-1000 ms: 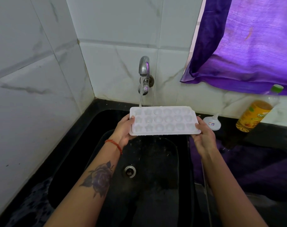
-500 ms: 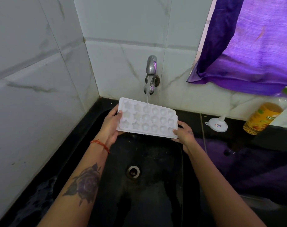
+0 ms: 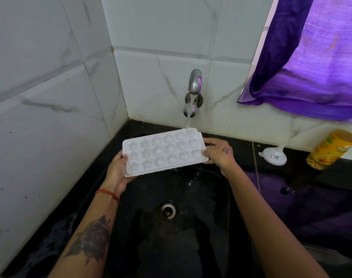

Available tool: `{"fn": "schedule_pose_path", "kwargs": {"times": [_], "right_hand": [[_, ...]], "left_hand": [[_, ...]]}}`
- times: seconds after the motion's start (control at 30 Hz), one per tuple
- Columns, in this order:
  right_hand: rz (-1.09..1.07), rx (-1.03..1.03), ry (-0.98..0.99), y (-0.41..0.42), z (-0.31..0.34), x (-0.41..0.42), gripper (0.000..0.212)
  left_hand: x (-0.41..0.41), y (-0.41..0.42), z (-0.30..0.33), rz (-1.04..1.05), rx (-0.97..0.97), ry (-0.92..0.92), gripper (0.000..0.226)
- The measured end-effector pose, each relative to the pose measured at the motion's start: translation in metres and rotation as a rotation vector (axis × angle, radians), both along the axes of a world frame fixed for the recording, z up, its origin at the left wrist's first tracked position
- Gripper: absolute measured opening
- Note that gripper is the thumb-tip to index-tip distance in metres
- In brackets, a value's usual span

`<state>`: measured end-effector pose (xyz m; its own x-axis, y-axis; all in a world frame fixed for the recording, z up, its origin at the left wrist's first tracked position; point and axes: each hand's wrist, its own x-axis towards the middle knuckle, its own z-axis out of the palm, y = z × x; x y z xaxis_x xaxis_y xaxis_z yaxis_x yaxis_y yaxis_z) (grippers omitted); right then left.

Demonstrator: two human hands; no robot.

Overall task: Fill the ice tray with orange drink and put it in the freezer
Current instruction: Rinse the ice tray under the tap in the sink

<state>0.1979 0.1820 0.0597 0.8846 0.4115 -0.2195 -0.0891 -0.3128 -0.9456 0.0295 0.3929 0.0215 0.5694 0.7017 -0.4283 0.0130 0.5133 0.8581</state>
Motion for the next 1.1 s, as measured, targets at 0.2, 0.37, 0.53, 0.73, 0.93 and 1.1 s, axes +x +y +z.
{"fn": "schedule_pose_path", "kwargs": {"times": [0.2,0.37,0.53,0.73,0.93,1.1], "right_hand": [[-0.058,-0.106,-0.085,-0.042,0.008,0.015,0.042],[-0.117,-0.154,-0.1,-0.073,0.009,0.026,0.044],[-0.233,-0.162,-0.077,-0.096,0.003,0.038,0.045],[-0.331,-0.222,-0.105,-0.109,-0.003,0.044,0.046],[-0.425,-0.223,-0.105,-0.114,-0.008,0.042,0.045],[-0.383,-0.198,-0.069,-0.102,-0.013,0.039,0.046]], "left_hand": [[0.024,-0.032,-0.01,-0.132,-0.028,0.039,0.033],[0.048,-0.055,-0.002,-0.224,0.015,0.042,0.035],[0.071,-0.072,0.015,-0.323,0.059,0.031,0.036],[0.09,-0.081,0.031,-0.427,0.091,0.049,0.033],[0.097,-0.089,0.03,-0.431,0.037,0.021,0.031],[0.091,-0.083,0.025,-0.372,0.085,0.013,0.03]]}}
